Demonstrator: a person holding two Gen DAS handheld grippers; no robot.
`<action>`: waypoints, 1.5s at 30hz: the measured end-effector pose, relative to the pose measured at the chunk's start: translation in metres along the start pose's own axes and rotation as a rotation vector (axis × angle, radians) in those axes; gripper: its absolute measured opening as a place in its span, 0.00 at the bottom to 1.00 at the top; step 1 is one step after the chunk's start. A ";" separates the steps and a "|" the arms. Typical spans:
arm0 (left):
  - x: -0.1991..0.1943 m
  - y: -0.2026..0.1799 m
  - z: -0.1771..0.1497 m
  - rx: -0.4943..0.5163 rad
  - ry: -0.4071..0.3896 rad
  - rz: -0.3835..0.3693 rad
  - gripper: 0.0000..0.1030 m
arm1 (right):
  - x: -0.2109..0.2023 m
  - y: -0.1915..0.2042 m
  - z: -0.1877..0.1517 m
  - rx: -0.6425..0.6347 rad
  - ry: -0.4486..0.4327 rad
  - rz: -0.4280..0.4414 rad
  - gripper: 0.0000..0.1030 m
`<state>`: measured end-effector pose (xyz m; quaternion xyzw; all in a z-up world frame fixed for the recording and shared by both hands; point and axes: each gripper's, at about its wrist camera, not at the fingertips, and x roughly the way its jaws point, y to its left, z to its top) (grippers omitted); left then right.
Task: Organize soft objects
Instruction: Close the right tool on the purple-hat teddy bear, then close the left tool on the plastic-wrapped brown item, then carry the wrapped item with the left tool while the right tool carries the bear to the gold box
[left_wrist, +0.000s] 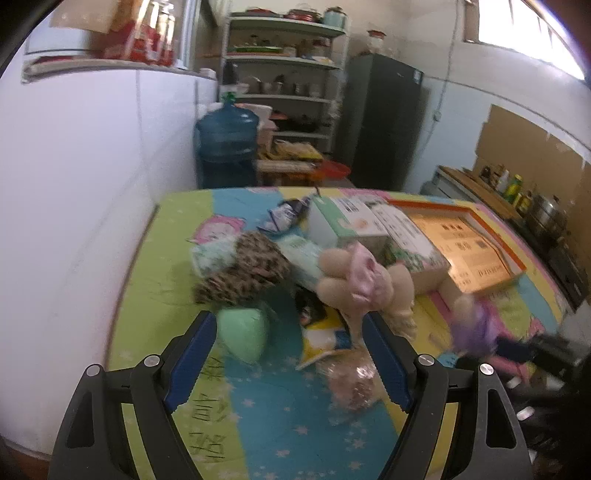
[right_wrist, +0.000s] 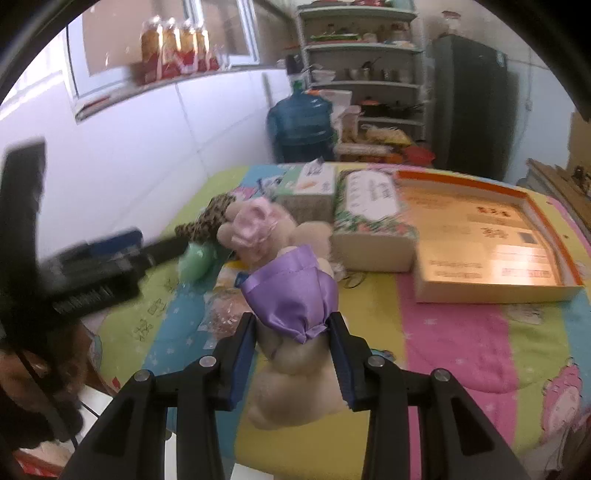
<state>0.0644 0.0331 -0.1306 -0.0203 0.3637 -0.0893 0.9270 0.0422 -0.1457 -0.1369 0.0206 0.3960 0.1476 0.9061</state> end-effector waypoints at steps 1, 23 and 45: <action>0.004 -0.003 -0.003 0.005 0.012 -0.018 0.80 | -0.006 -0.002 0.001 0.008 -0.008 -0.008 0.39; 0.074 -0.021 -0.049 -0.062 0.123 -0.190 0.78 | -0.033 -0.035 -0.020 0.111 -0.007 -0.091 0.39; -0.015 -0.023 -0.001 -0.060 -0.027 -0.250 0.54 | -0.046 -0.047 0.014 0.112 -0.082 -0.085 0.39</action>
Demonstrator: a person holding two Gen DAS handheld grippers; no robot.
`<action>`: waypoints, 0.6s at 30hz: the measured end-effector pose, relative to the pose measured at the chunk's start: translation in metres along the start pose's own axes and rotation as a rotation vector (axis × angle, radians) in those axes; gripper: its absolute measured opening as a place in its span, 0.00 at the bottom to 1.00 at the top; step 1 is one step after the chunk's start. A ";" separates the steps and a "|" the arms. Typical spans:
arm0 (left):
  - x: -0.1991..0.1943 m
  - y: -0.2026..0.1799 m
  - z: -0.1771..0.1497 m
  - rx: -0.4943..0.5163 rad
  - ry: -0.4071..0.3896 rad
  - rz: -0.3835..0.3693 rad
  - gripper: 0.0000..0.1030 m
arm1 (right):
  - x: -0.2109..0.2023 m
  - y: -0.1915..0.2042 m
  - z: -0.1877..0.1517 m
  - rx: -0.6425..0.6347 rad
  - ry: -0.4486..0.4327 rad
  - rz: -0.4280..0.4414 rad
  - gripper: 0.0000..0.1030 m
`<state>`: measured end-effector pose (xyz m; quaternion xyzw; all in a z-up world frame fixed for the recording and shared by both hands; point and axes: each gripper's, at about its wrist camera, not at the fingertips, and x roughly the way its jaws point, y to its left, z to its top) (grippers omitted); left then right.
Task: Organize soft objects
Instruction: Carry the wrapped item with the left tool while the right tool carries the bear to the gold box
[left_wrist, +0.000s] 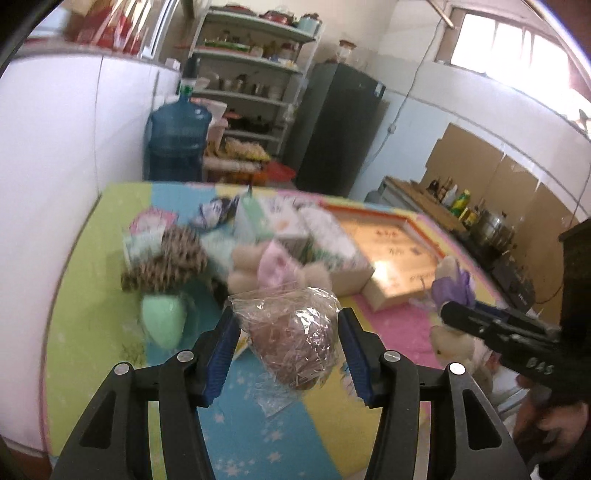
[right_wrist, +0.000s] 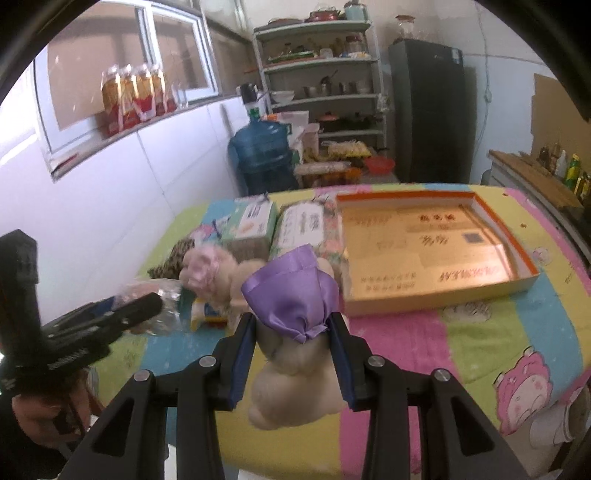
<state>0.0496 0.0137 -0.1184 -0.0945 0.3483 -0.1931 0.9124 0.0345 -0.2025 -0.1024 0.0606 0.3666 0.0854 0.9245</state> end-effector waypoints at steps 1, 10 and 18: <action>-0.003 -0.005 0.006 0.006 -0.010 -0.004 0.54 | -0.003 -0.003 0.003 0.005 -0.009 -0.007 0.39; 0.002 -0.055 0.048 0.073 -0.043 -0.056 0.54 | -0.036 -0.043 0.025 0.035 -0.113 -0.118 0.39; 0.038 -0.106 0.071 0.110 -0.041 -0.077 0.54 | -0.037 -0.095 0.052 0.051 -0.150 -0.153 0.39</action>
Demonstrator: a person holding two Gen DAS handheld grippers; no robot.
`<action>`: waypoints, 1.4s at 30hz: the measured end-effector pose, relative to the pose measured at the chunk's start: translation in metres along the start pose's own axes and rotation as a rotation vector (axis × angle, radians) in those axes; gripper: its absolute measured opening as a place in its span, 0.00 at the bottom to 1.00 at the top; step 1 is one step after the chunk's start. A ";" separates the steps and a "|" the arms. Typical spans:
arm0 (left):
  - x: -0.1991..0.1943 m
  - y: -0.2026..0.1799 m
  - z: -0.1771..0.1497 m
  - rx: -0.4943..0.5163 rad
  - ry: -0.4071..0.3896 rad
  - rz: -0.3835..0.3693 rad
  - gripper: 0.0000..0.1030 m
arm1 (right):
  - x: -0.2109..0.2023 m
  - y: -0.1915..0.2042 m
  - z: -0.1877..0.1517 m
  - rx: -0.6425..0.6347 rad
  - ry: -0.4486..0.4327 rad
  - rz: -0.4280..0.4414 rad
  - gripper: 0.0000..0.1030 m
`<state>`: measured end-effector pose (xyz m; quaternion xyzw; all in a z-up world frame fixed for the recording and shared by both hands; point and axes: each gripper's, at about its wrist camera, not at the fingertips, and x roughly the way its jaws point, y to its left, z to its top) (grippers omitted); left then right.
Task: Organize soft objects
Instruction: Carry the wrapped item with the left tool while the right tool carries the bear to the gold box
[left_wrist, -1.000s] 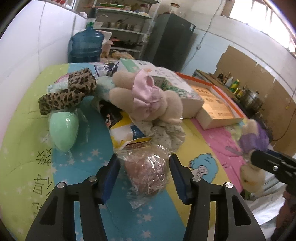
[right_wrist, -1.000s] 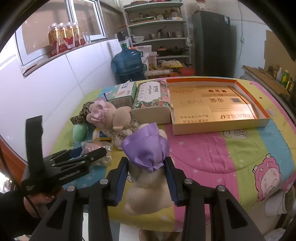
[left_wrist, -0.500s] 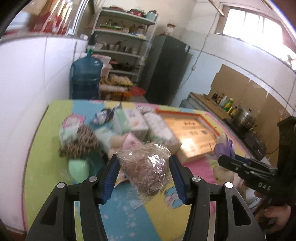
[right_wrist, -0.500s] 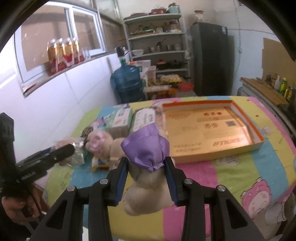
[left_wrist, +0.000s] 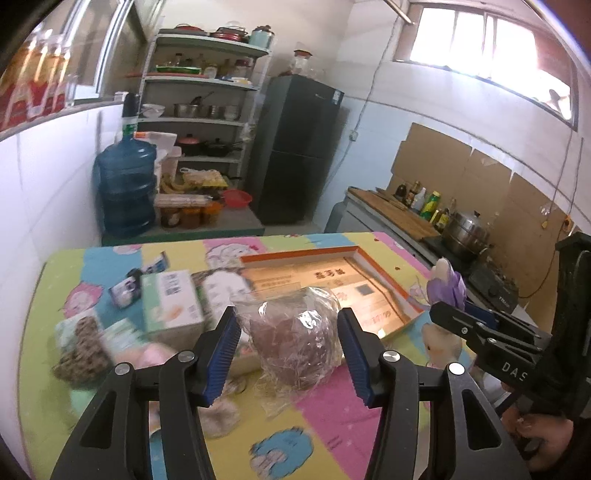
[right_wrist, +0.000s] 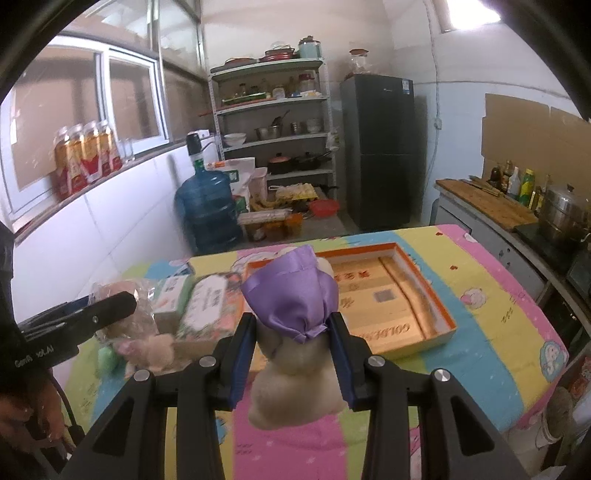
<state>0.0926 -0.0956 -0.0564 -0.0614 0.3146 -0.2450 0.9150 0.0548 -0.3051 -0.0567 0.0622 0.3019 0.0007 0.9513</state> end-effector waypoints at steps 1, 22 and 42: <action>0.005 -0.004 0.003 0.000 0.002 0.005 0.54 | 0.004 -0.007 0.003 0.003 0.003 0.000 0.39; 0.177 -0.054 0.028 0.012 0.142 0.134 0.53 | 0.126 -0.115 0.024 -0.001 0.202 0.060 0.39; 0.246 -0.061 0.011 -0.015 0.235 0.199 0.54 | 0.196 -0.149 0.010 -0.022 0.329 0.116 0.48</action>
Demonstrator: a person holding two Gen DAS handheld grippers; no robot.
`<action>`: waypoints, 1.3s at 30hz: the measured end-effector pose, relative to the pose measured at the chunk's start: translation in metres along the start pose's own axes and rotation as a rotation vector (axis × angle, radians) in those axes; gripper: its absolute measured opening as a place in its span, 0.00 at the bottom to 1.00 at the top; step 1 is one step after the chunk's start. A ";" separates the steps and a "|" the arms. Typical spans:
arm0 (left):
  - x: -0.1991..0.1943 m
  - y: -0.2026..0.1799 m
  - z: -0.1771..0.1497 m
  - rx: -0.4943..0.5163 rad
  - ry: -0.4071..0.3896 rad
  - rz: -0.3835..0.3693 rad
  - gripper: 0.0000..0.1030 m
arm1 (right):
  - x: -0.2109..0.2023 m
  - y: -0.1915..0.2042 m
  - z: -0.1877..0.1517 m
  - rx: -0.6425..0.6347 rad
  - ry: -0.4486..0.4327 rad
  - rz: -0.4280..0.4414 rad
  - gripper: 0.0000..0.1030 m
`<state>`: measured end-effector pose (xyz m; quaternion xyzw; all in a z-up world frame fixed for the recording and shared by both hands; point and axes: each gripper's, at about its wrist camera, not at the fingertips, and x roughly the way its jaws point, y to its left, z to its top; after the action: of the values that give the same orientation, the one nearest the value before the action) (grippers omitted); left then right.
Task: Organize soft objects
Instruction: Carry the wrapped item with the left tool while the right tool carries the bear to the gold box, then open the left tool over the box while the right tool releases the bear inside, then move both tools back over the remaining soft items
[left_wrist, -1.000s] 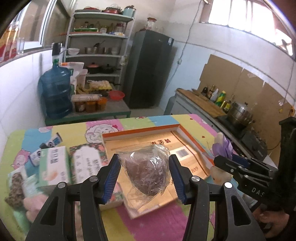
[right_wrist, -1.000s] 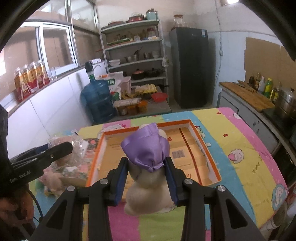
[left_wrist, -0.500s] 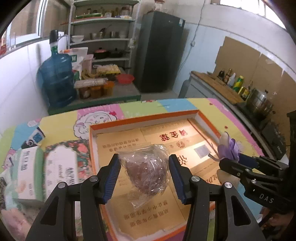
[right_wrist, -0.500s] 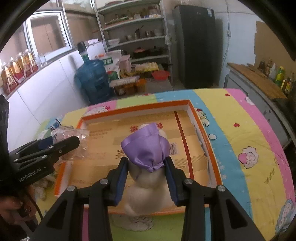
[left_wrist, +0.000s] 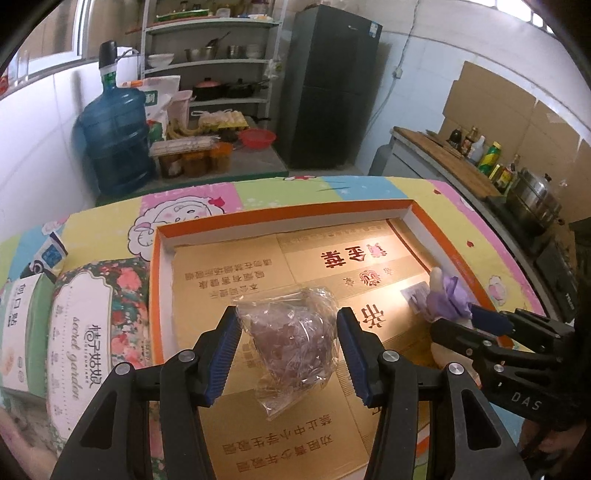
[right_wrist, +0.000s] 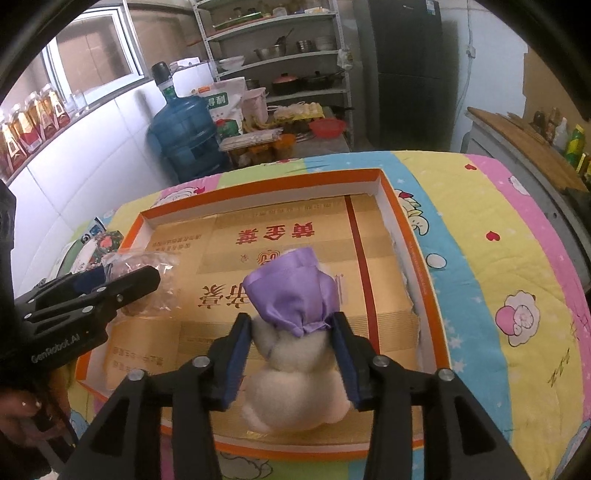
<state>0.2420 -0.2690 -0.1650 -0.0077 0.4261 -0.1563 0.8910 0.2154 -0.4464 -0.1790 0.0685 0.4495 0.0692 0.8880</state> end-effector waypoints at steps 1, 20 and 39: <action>0.000 -0.001 0.000 0.001 0.000 0.000 0.54 | 0.000 -0.001 0.000 -0.002 0.000 0.004 0.51; -0.109 -0.003 0.013 0.037 -0.226 -0.070 0.75 | -0.079 0.007 0.009 0.063 -0.222 0.100 0.63; -0.246 0.197 -0.077 -0.104 -0.272 0.194 0.76 | -0.083 0.236 -0.027 -0.138 -0.160 0.261 0.63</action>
<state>0.0919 -0.0018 -0.0567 -0.0335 0.3079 -0.0449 0.9498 0.1303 -0.2282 -0.0863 0.0705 0.3587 0.2091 0.9070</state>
